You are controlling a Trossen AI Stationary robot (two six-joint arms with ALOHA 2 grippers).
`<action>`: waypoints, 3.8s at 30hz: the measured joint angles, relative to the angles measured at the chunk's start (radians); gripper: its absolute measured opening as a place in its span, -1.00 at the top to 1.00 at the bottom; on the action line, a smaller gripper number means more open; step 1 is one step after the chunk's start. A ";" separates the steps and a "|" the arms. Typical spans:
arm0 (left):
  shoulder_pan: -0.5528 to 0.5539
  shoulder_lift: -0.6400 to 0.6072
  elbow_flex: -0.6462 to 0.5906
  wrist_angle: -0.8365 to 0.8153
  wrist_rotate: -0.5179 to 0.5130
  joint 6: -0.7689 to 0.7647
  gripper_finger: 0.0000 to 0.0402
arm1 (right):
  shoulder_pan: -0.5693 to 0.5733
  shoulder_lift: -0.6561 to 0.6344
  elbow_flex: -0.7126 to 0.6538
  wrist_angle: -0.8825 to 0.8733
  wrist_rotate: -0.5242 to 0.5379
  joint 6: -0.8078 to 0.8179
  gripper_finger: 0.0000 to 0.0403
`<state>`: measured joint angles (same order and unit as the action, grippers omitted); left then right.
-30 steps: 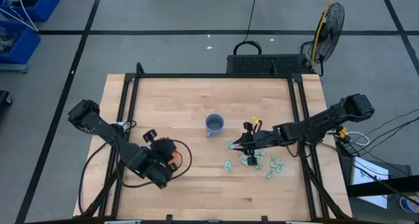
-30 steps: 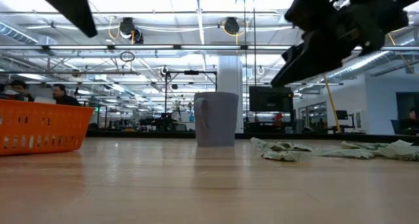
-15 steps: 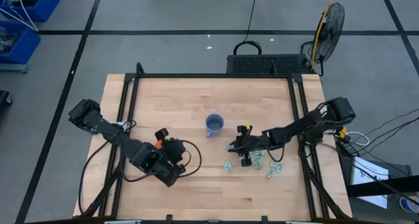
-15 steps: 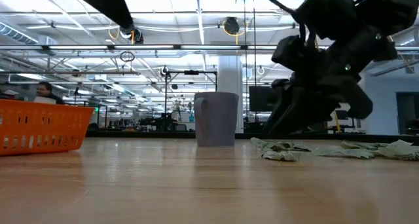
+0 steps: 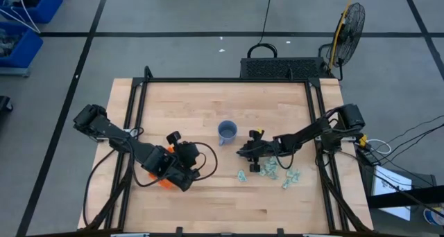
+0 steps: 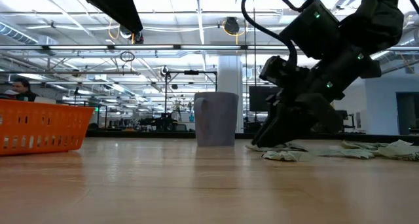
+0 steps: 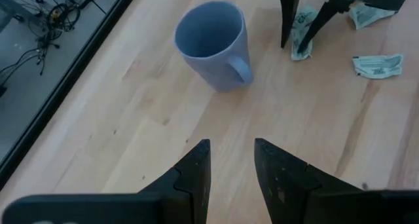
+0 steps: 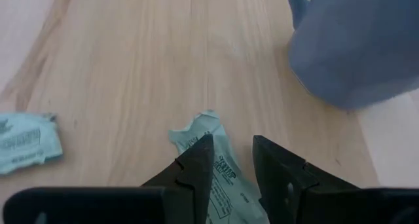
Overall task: Pick and place Stevia / Truvia into bins
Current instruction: Put the green stevia packet into the orange basket
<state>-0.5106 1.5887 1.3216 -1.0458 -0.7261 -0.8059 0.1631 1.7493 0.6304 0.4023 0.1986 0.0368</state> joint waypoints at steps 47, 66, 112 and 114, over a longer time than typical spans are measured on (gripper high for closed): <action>-0.007 -0.202 0.000 -0.256 -0.208 0.010 0.38 | 0.059 0.233 0.570 0.219 0.008 -0.098 1.00; -0.004 -0.259 0.000 -0.246 -0.322 -0.116 0.38 | -0.041 0.656 1.069 0.253 -0.118 -0.073 0.96; 0.006 -0.193 -0.591 1.249 0.190 0.282 0.38 | 0.240 0.133 1.067 -1.445 -0.094 0.097 0.61; 0.009 -0.151 -0.610 1.353 0.195 0.292 0.38 | 0.250 0.121 1.067 -1.474 -0.094 0.111 0.61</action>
<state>-0.5011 1.4378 0.7120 0.3077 -0.5309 -0.5142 0.4126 1.8705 1.6974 -1.0714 0.1043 0.1479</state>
